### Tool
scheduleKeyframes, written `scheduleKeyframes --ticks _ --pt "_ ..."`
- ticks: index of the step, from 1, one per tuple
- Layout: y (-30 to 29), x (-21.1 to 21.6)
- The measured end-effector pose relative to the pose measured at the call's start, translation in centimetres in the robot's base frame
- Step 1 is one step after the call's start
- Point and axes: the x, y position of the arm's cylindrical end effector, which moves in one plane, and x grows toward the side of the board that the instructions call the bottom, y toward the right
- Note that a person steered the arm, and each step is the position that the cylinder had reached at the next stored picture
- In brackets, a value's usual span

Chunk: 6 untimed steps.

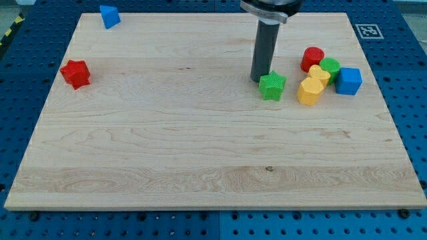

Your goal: Push the green star into the yellow blocks

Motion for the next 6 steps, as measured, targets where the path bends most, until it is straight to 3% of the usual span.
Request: scheduleKeyframes --ticks 1,3,4,6 --pt "-3.8 2.0" --pt "7.4 2.6" --pt "8.3 3.7" --pt "-1.5 7.5"
